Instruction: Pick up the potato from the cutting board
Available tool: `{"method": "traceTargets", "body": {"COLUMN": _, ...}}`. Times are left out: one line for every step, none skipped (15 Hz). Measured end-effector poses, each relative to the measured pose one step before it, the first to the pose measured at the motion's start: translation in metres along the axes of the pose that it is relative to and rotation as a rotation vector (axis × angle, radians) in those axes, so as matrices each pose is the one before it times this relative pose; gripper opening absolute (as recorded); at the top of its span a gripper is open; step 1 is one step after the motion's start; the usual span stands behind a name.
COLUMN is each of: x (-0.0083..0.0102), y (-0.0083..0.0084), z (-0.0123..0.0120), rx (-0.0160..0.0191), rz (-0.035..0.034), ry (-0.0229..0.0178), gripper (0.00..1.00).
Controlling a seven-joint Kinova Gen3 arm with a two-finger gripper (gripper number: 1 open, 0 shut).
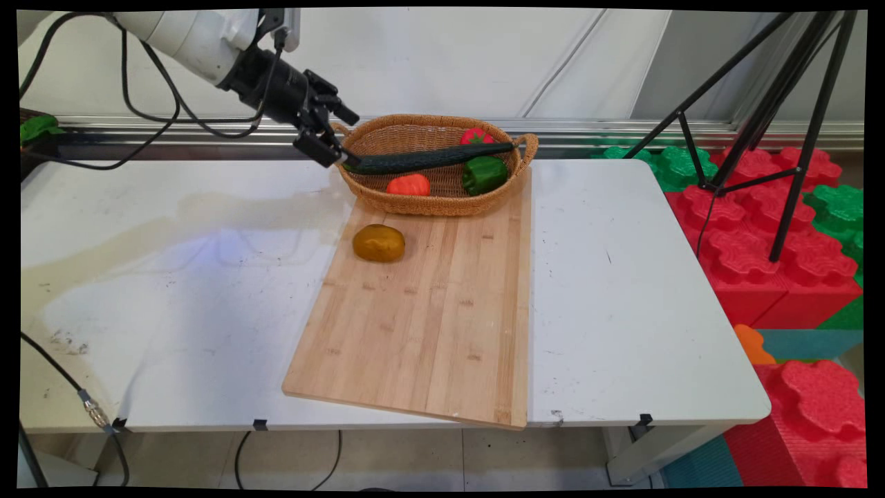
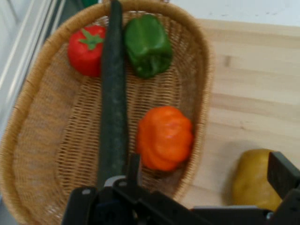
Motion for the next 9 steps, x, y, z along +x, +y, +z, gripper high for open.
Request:
{"method": "traceTargets", "body": {"x": -0.00056, "y": 0.00522, "z": -0.00022, "rx": -0.00769, "rz": -0.00699, "ry": -0.00248, "gripper": 1.0}}
{"method": "traceTargets", "body": {"x": -0.00065, "y": 0.00336, "z": 0.00072, "rx": -0.00539, "rz": -0.00487, "ry": -0.00304, "gripper": 1.0}}
{"method": "traceTargets", "body": {"x": -0.00167, "y": 0.00481, "z": 0.00212, "rx": -0.00738, "rz": -0.00675, "ry": -0.00614, "gripper": 1.0}}
{"method": "traceTargets", "body": {"x": -0.00128, "y": 0.00297, "z": 0.00152, "rx": -0.00418, "rz": -0.00456, "ry": -0.00451, "gripper": 1.0}}
{"method": "traceTargets", "body": {"x": -0.00176, "y": 0.00412, "z": 0.00285, "rx": -0.00591, "rz": -0.00702, "ry": -0.00601, "gripper": 1.0}}
{"method": "traceTargets", "body": {"x": -0.00114, "y": 0.00232, "z": 0.00245, "rx": -0.0039, "rz": -0.00493, "ry": -0.00483, "gripper": 1.0}}
{"method": "traceTargets", "body": {"x": -0.00197, "y": 0.00327, "z": 0.00388, "rx": -0.00474, "rz": -0.00772, "ry": -0.00719, "gripper": 1.0}}
{"method": "traceTargets", "body": {"x": -0.00202, "y": 0.00248, "z": 0.00369, "rx": -0.00359, "rz": -0.00656, "ry": -0.00728, "gripper": 1.0}}
{"method": "traceTargets", "body": {"x": -0.0017, "y": 0.00211, "z": 0.0041, "rx": -0.00305, "rz": -0.00511, "ry": -0.00741, "gripper": 1.0}}
